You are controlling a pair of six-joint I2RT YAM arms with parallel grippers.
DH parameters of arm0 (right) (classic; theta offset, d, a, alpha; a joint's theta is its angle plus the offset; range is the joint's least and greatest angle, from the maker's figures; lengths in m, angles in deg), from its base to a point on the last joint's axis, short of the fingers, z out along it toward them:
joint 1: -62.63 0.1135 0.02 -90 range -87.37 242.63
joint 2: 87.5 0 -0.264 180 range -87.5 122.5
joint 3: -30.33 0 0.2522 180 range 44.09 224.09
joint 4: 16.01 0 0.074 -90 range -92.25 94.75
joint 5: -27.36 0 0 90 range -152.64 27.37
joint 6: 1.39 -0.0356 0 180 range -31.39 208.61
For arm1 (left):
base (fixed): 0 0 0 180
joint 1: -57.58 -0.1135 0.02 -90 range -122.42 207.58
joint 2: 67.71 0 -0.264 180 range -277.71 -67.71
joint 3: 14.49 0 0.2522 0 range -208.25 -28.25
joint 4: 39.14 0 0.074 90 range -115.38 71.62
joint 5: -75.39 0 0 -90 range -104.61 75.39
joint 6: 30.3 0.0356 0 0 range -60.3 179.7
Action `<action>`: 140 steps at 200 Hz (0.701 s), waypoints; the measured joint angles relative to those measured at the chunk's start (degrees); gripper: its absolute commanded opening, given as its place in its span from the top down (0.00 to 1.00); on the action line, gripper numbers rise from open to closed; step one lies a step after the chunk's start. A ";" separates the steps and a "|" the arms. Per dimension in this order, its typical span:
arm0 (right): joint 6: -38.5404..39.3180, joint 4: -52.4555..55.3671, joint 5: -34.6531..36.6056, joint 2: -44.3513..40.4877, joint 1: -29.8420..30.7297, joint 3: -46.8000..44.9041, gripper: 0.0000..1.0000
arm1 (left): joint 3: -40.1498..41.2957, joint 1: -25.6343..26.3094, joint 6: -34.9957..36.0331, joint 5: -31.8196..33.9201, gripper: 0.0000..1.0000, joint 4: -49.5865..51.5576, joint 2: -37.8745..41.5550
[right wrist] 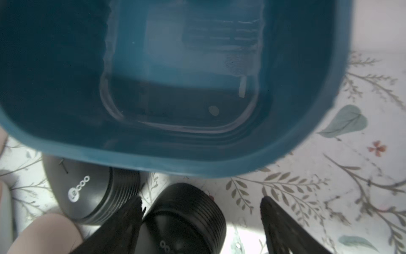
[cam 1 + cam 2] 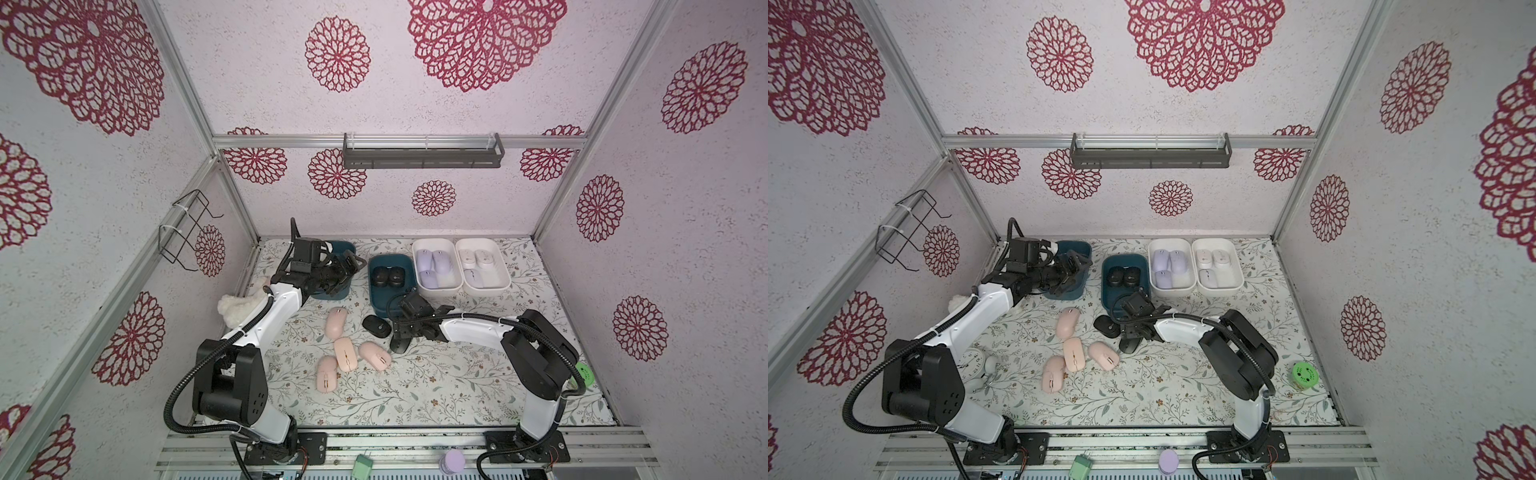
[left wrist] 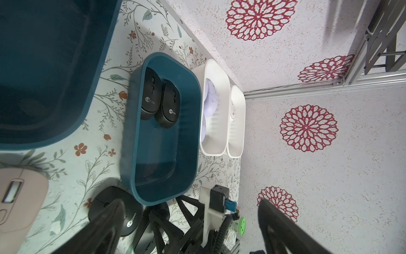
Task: Place the mice by color into the storage box
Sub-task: Adjust the mouse at the center of the board.
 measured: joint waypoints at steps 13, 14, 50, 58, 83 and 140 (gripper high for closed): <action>-0.13 0.61 1.64 0.22 0.76 0.28 0.14 | 0.00 0.00 -0.07 0.02 0.03 -0.11 0.00; -0.15 0.68 1.77 0.22 0.83 0.28 0.14 | 0.00 0.00 -0.07 0.02 0.03 -0.11 0.00; -1.73 2.36 6.19 -2.84 1.75 -2.97 0.14 | 0.00 0.02 -0.28 0.00 0.03 -0.24 0.00; -2.08 3.37 7.08 -4.11 1.77 -4.20 0.15 | 0.00 0.02 -0.37 0.00 0.03 -0.33 0.00; -3.06 6.49 9.92 -8.28 1.73 -8.33 0.15 | 0.02 0.15 -0.44 -0.02 0.03 -0.68 0.00; -5.57 12.61 13.51 -15.47 1.33 -14.73 0.25 | 0.28 0.92 -0.55 0.02 0.03 -0.96 0.00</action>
